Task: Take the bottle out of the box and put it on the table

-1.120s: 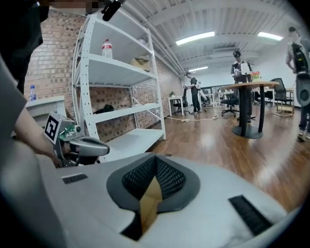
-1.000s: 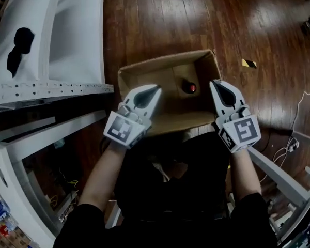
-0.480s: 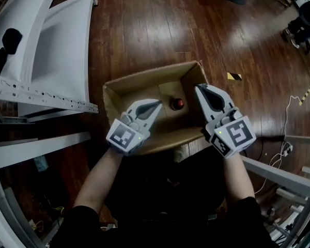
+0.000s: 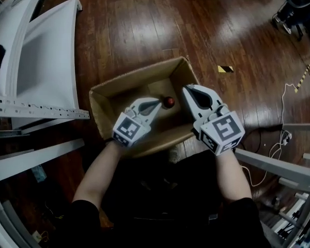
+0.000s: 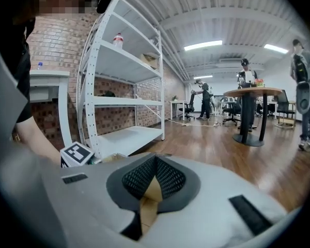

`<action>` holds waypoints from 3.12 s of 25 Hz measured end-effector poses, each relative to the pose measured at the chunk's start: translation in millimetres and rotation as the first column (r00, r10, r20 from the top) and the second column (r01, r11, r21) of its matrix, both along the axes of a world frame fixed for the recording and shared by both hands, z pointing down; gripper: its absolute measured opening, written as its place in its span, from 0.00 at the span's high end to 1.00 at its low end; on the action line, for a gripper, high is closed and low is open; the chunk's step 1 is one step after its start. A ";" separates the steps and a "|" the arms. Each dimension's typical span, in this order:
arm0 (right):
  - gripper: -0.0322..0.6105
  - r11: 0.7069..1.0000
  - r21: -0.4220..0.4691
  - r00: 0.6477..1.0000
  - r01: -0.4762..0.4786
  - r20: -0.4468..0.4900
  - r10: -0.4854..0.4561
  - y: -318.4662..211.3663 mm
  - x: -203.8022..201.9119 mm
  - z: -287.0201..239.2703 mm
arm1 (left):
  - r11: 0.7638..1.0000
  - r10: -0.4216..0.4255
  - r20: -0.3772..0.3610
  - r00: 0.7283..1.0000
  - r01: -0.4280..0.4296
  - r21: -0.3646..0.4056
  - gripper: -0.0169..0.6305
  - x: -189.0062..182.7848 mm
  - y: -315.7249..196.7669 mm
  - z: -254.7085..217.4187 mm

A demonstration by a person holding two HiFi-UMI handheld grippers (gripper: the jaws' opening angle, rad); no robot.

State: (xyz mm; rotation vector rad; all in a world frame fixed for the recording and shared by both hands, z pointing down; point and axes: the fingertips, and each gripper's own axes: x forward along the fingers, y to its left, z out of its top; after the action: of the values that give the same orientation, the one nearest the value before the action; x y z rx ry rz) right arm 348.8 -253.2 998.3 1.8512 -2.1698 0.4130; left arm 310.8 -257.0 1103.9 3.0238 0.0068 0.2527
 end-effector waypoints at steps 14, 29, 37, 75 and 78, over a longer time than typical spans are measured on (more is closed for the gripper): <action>0.95 0.987 -0.084 0.979 -0.136 0.138 0.147 38.9 24.3 -8.1 | 0.989 0.139 0.242 0.960 -0.147 0.016 0.42 58.9 20.1 137.9; 0.95 0.967 -0.149 0.965 -0.206 0.135 0.226 74.5 47.5 0.0 | 0.988 0.127 0.408 0.904 -0.151 0.027 0.37 104.8 20.4 237.4; 0.95 0.964 -0.168 0.967 -0.204 0.117 0.225 82.5 44.9 4.5 | 0.994 0.093 0.446 0.890 -0.107 0.007 0.47 103.7 17.4 258.9; 0.95 0.959 -0.284 0.998 0.001 0.053 0.015 -7.6 5.7 -161.7 | 0.999 -0.029 0.259 0.965 0.017 0.049 0.48 -21.8 -27.6 -303.6; 0.95 0.961 -0.277 0.998 -0.007 0.057 0.023 -0.7 6.0 -243.5 | 0.998 -0.040 0.217 0.975 0.027 0.063 0.48 -30.1 -12.7 -393.2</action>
State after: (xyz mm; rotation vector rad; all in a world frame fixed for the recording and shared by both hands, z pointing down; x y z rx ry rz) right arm 354.8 -254.0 754.8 1.7214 -2.0141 0.7424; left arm 280.7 -269.7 710.7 3.0333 -0.0705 0.5903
